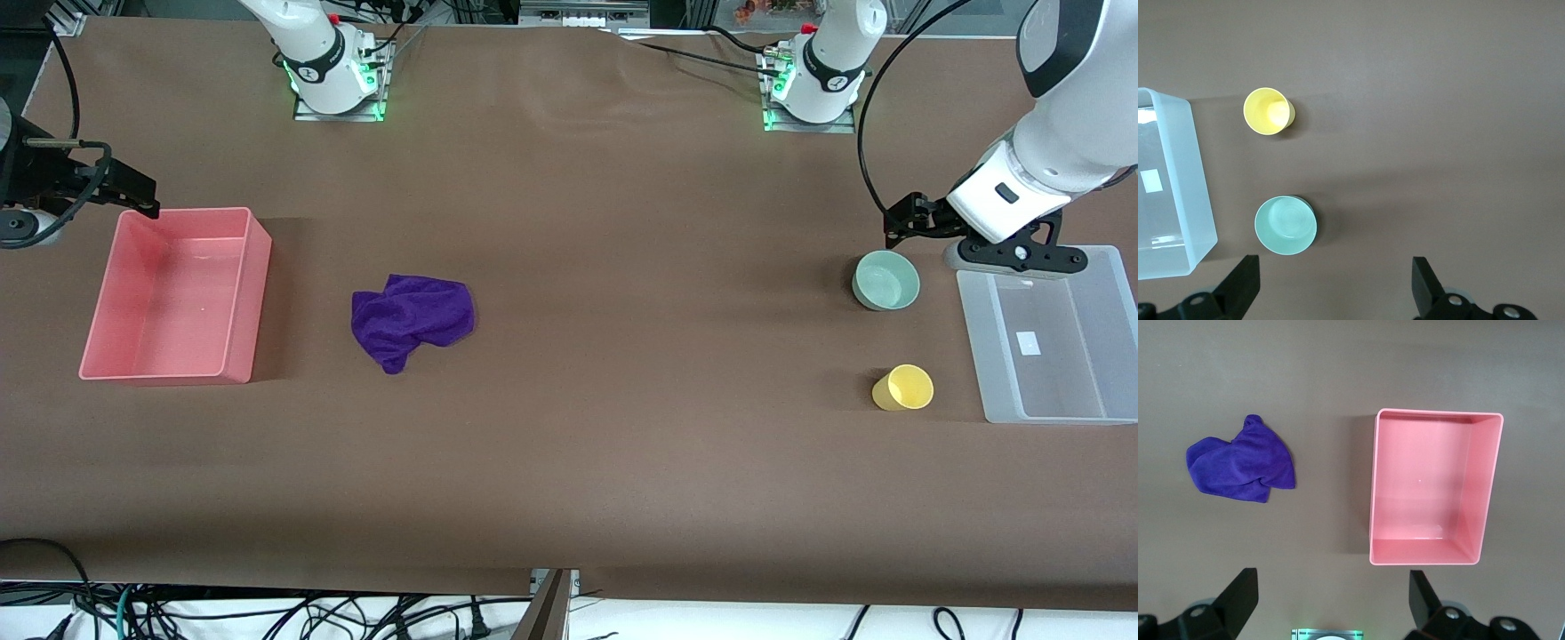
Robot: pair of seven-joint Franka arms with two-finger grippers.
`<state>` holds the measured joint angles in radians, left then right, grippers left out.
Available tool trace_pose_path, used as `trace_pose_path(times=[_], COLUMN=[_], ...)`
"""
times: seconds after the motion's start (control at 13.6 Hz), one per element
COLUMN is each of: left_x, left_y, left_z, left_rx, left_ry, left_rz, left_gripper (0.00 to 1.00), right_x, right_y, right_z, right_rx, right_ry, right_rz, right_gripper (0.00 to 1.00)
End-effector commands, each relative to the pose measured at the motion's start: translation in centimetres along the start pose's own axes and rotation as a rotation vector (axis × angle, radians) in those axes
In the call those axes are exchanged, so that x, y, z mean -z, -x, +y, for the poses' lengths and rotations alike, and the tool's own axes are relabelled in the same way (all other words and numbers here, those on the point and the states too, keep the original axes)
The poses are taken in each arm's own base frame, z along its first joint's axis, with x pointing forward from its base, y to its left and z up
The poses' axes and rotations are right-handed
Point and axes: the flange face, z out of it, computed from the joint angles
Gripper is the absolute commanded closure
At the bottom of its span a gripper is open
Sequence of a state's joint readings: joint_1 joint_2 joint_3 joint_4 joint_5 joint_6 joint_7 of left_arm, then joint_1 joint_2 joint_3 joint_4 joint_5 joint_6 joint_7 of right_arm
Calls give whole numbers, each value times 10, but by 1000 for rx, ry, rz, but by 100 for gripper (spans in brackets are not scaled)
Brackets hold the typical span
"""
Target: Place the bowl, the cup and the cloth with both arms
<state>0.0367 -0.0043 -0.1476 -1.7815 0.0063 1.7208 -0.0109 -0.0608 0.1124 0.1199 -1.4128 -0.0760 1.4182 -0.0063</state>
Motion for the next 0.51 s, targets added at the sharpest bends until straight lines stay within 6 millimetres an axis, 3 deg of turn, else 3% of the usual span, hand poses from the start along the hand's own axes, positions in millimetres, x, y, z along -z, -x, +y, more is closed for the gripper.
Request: trace_pose_path(times=[0.0,0.44], left_x=[4,1], left_y=[3,2], left_z=[0,-3], left_rx=[-2,7], left_ry=[-17,-18], left_rz=[-12,-17], left_gripper=[0,0], right_x=[3,3], right_y=[-1,0], right_z=[1,3], right_rx=[15,5], right_ry=[-10,-9], right_rz=[10,10], right_gripper=[0,0])
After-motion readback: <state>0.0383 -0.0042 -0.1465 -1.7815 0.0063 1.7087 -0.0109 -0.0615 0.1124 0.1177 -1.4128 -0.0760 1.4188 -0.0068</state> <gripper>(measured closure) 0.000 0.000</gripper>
